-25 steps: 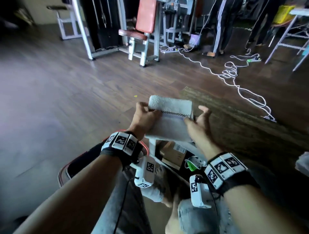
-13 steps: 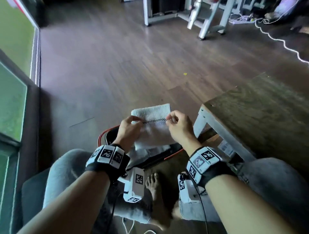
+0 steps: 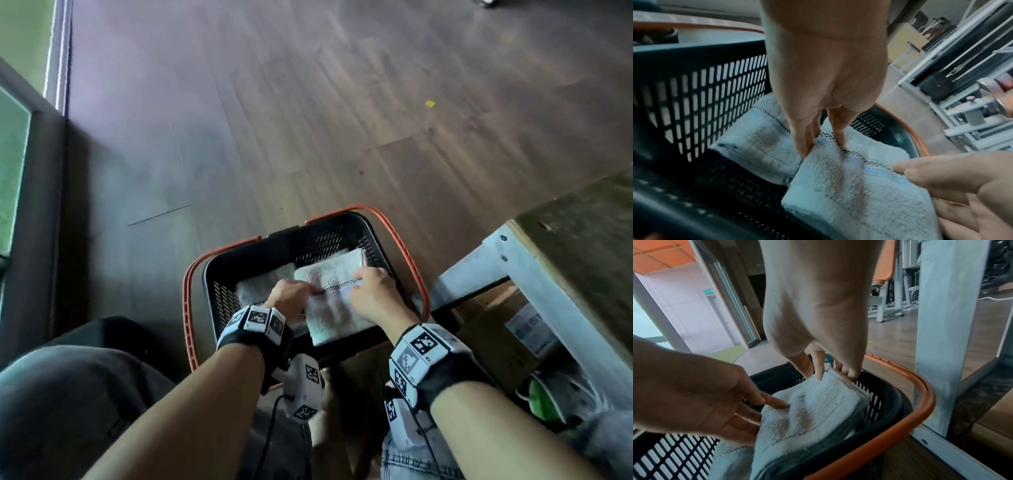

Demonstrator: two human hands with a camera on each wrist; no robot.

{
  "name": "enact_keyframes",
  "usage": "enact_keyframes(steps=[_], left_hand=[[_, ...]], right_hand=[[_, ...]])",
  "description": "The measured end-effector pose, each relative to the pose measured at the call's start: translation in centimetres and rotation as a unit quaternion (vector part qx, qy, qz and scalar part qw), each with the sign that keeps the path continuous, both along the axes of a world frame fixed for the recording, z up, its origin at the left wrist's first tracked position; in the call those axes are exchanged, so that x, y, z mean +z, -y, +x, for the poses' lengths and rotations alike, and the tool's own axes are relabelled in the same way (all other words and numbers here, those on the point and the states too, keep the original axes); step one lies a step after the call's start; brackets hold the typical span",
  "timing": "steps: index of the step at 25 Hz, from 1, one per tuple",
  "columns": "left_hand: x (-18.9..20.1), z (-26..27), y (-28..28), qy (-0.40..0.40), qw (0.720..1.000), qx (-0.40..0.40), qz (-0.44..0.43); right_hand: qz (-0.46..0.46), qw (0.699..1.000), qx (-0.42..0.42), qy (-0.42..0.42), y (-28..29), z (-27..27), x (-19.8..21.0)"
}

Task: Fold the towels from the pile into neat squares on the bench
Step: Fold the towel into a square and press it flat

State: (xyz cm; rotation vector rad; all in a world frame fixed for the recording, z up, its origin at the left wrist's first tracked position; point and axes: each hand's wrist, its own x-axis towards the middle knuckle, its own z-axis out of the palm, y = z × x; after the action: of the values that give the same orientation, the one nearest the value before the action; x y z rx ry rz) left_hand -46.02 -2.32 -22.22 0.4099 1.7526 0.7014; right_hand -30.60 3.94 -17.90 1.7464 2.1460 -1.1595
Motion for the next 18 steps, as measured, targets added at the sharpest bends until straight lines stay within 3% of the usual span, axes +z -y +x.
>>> enact_keyframes(steps=[3, 9, 11, 13, 18], left_hand=[[-2.2, 0.0, -2.0, 0.032, 0.999, 0.034, -0.007], [-6.6, -1.5, -4.9, -0.014, 0.994, 0.099, -0.039], [-7.8, -1.9, -5.0, 0.013, 0.995, 0.085, -0.045], [-8.1, -2.1, -4.7, 0.018, 0.995, 0.085, -0.046], [-5.9, -1.9, -4.4, -0.068, 0.993, 0.087, -0.044]], right_hand=[[0.013, 0.999, 0.025, 0.032, -1.3, -0.7, -1.6], [-0.012, 0.999, 0.032, -0.001, -3.6, -2.5, -4.5], [-0.022, 0.999, 0.029, -0.004, -3.8, -2.6, -5.2], [-0.03, 0.999, 0.03, 0.006, -3.6, -2.5, -5.6], [-0.049, 0.999, 0.011, 0.012, -3.0, -1.7, -4.4]])
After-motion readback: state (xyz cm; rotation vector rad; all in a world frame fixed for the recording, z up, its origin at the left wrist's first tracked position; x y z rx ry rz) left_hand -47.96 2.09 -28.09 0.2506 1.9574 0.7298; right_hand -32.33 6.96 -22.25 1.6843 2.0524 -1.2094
